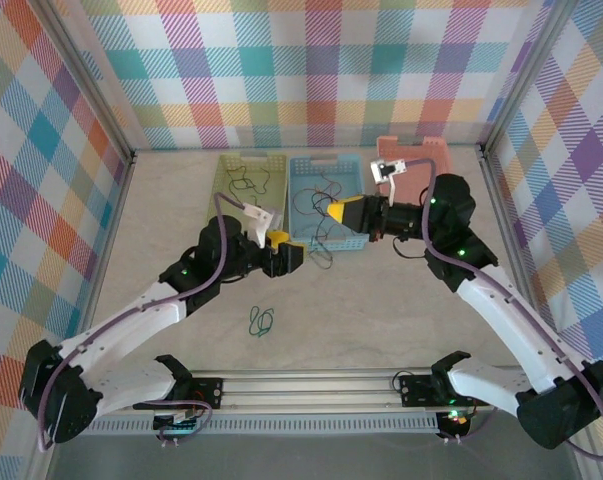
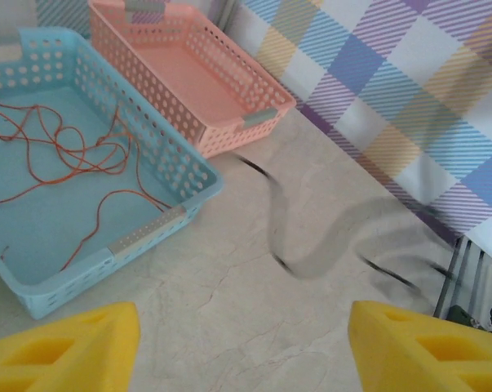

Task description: Untangle the cables

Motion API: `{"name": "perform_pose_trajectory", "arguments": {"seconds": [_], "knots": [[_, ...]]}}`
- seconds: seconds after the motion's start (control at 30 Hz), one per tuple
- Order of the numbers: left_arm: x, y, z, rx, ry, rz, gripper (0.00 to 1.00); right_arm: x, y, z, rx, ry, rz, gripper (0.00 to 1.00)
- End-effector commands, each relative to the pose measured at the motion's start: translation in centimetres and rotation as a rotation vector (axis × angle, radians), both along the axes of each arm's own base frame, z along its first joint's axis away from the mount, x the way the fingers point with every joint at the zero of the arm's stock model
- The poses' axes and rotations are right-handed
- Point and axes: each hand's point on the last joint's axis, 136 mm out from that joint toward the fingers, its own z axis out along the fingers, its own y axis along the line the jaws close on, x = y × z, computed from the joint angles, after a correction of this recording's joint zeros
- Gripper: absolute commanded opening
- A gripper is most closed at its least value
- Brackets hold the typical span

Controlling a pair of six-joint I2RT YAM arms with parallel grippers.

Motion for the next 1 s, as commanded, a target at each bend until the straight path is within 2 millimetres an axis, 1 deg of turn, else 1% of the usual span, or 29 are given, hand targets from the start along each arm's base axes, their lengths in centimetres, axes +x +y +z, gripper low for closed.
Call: {"name": "perform_pose_trajectory", "arguments": {"seconds": [0.0, 0.1, 0.2, 0.3, 0.33, 0.43, 0.53, 0.6, 0.7, 0.9, 0.97], "knots": [[0.0, 1.3, -0.9, 0.029, 0.019, 0.054, 0.71, -1.0, 0.3, 1.0, 0.031, -0.133, 0.059, 0.0], [0.4, 1.7, -0.8, 0.008, 0.055, 0.103, 0.72, -1.6, 0.8, 0.1, 0.028, -0.181, 0.126, 0.0], [1.4, 2.5, -1.5, -0.011, 0.123, 0.198, 0.73, -2.2, 0.9, -0.5, 0.014, -0.257, 0.165, 0.0], [2.6, 3.7, -2.3, -0.072, 0.25, 0.309, 0.75, -2.8, 0.8, -0.9, 0.006, -0.326, 0.191, 0.0], [2.7, 3.9, -2.2, -0.113, 0.287, 0.328, 0.75, -2.9, 0.8, -1.0, 0.008, -0.342, 0.199, 0.0], [2.3, 3.3, -2.3, -0.229, 0.368, 0.316, 0.8, -3.0, 0.8, -1.6, 0.008, -0.363, 0.209, 0.0], [1.8, 2.7, -2.0, -0.305, 0.429, 0.292, 0.82, -3.5, 0.9, -2.1, 0.018, -0.394, 0.238, 0.0], [1.5, 2.4, -1.4, -0.344, 0.447, 0.271, 0.83, -3.8, 1.0, -2.3, 0.018, -0.41, 0.247, 0.0], [1.1, 1.8, -1.0, -0.362, 0.477, 0.242, 0.83, -3.7, 1.1, -2.6, 0.008, -0.414, 0.246, 0.0], [1.2, 0.8, -2.3, -0.345, 0.553, 0.221, 0.83, -3.6, 1.3, -2.7, 0.008, -0.416, 0.257, 0.0], [1.4, 0.7, -2.3, -0.342, 0.559, 0.224, 0.82, -3.6, 1.4, -2.8, 0.007, -0.415, 0.266, 0.0]]}}
